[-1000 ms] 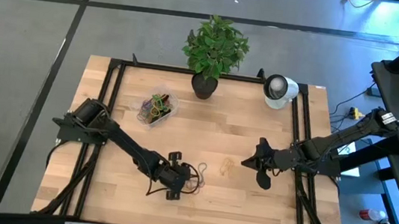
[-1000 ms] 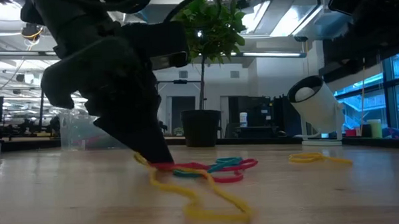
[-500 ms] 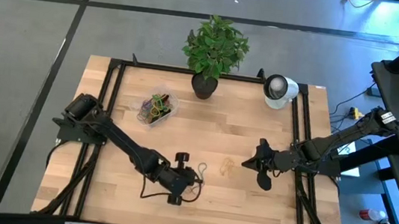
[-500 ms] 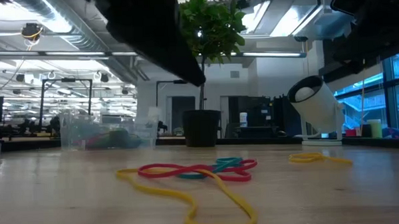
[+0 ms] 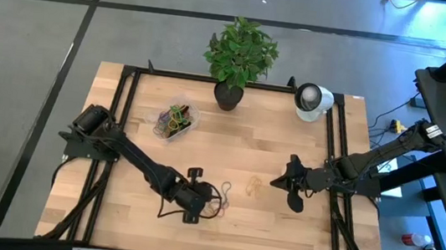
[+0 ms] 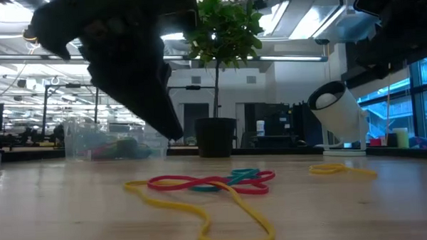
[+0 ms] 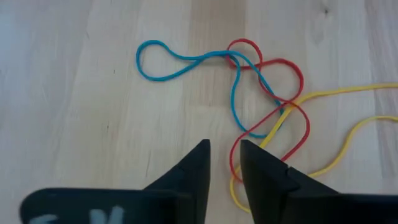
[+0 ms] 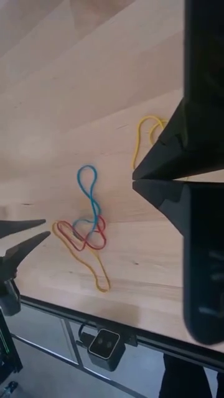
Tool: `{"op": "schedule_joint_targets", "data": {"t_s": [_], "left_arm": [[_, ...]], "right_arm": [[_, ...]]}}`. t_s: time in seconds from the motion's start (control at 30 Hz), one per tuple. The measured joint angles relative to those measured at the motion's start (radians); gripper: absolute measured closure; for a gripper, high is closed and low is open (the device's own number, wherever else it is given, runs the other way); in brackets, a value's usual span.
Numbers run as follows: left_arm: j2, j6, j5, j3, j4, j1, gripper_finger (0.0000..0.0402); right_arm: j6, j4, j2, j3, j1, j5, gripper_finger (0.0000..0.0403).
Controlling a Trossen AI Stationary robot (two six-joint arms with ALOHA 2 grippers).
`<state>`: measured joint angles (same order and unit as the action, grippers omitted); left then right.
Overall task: Pick and place rubber bands into bin
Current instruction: Put the red rubber band into the transparent bin
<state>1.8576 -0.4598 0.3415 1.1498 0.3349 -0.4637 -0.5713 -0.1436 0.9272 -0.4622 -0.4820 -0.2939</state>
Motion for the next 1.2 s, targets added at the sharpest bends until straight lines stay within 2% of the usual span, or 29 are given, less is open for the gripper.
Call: {"op": "schedule_joint_targets", "data": {"t_s": [0.17, 0.53, 0.7, 0.93, 1.2], "left_arm": [[0.0, 0.041, -0.001, -0.035, -0.038, 0.001, 0.0303], [0.0, 0.167, -0.002, -0.047, -0.077, 0.007, 0.0304], [0.01, 0.167, -0.006, -0.047, -0.104, 0.02, 0.0302], [0.098, 0.17, -0.04, -0.047, -0.211, 0.023, 0.0302], [0.119, 0.149, -0.065, -0.043, -0.197, 0.024, 0.0313]], "right_arm": [[0.0, 0.001, 0.0, 0.0, 0.0, 0.0, 0.0389], [0.0, 0.001, 0.0, 0.0, 0.0, 0.0, 0.0389], [0.0, 0.002, 0.0, 0.0, 0.0, 0.0, 0.0389], [-0.003, 0.006, 0.0, 0.0, 0.0, 0.0, 0.0389], [-0.023, 0.006, 0.0, 0.0, 0.0, 0.0, 0.0389]]}}
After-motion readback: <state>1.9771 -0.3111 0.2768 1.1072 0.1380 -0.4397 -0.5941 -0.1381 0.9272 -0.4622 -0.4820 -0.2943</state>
